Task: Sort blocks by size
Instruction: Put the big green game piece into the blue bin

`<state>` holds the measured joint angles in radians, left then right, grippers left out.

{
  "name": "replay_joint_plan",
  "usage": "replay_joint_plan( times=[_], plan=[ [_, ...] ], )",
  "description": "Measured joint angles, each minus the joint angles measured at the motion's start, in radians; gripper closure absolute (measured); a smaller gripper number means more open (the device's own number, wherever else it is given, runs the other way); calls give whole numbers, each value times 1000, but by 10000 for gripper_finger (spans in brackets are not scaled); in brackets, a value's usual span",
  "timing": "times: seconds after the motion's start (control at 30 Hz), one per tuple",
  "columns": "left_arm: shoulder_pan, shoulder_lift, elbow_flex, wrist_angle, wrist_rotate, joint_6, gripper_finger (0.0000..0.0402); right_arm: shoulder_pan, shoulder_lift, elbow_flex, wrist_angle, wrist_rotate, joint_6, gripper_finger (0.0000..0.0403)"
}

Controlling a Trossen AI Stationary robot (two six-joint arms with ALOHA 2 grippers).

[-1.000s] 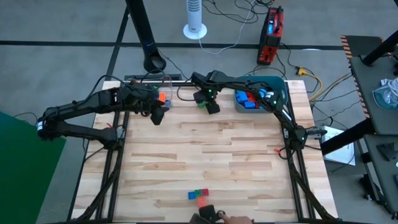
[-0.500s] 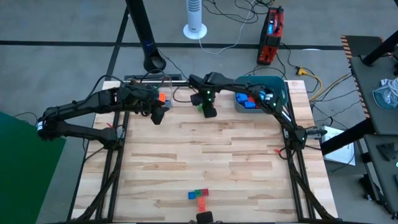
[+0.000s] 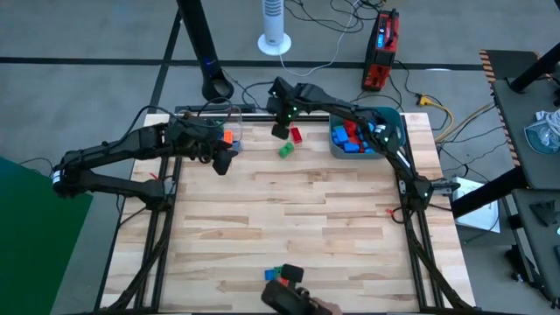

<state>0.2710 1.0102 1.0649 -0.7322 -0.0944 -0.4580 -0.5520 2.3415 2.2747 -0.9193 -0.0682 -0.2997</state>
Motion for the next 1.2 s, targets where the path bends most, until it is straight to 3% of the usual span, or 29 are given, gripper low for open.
replay_joint_plan(
  times=[0.23, 0.7, 0.9, 1.03, 1.2],
  plan=[
    [0, 16, 0, 0, 0, -21, 231, 21, 66, -4, -116, -68, -22, 394],
    [0, 51, 0, 0, 0, -34, 231, 102, 59, -9, -447, -150, -52, 394],
    [0, 59, 0, 2, 1, -30, 231, 99, -22, 17, -388, -108, 24, 394],
    [0, 59, 0, 3, 12, -30, 231, 87, -57, 19, -402, -108, 181, 386],
    [0, 59, 0, 3, 15, -30, 231, 131, -66, 4, -443, -116, 289, 332]
  ],
)
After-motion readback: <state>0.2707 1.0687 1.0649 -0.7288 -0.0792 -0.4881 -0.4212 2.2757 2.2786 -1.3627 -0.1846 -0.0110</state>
